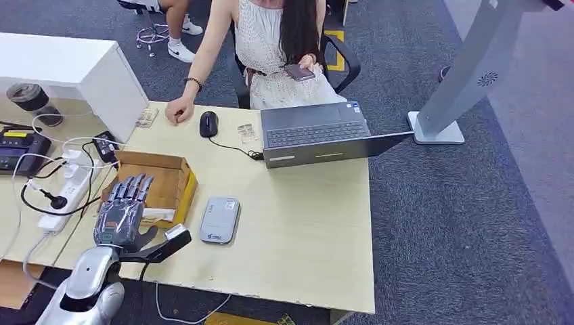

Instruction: Pass the card to the sensor for recognition and then transmit it.

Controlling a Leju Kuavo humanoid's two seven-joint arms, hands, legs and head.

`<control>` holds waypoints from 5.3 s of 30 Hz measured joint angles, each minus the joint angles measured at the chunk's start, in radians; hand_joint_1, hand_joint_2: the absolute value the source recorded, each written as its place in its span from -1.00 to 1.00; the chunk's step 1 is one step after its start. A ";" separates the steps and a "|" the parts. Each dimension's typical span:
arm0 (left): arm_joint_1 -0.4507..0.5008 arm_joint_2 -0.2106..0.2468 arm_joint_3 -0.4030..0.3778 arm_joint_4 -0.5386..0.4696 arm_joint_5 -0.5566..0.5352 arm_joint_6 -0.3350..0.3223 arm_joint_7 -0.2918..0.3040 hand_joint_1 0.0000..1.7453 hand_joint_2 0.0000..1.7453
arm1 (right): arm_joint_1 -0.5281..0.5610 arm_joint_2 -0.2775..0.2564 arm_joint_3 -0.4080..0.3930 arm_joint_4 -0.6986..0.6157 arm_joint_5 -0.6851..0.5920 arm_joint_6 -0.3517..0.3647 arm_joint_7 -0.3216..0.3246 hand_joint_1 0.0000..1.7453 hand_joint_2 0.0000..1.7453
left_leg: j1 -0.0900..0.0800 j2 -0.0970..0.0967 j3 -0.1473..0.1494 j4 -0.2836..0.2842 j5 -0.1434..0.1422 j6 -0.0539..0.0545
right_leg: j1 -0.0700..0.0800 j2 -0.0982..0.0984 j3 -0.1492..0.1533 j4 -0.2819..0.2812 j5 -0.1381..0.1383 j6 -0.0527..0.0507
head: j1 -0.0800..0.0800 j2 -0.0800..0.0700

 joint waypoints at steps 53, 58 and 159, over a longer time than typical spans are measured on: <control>-0.007 -0.001 0.000 0.009 0.045 -0.039 -0.028 1.00 1.00 | 0.000 0.000 0.000 0.000 0.000 0.002 0.005 -1.00 -1.00 | 0.000 0.000 0.000 0.000 0.000 0.000 | 0.000 0.000 0.000 0.000 0.000 0.000 | 0.000 0.000; -0.007 -0.004 0.000 0.009 0.048 -0.040 -0.028 1.00 1.00 | 0.000 0.000 0.000 0.000 0.000 0.002 0.003 -1.00 -1.00 | 0.000 0.000 0.000 0.000 0.000 0.000 | 0.000 0.000 0.000 0.000 0.000 0.000 | 0.000 0.000; -0.901 -0.123 -0.225 0.730 -0.090 0.225 -0.010 -1.00 1.00 | -0.024 0.010 0.056 0.000 0.084 0.027 0.023 -1.00 -1.00 | 0.000 -0.001 -0.001 0.001 0.001 0.001 | 0.000 0.000 -0.001 0.002 0.001 0.000 | 0.000 0.000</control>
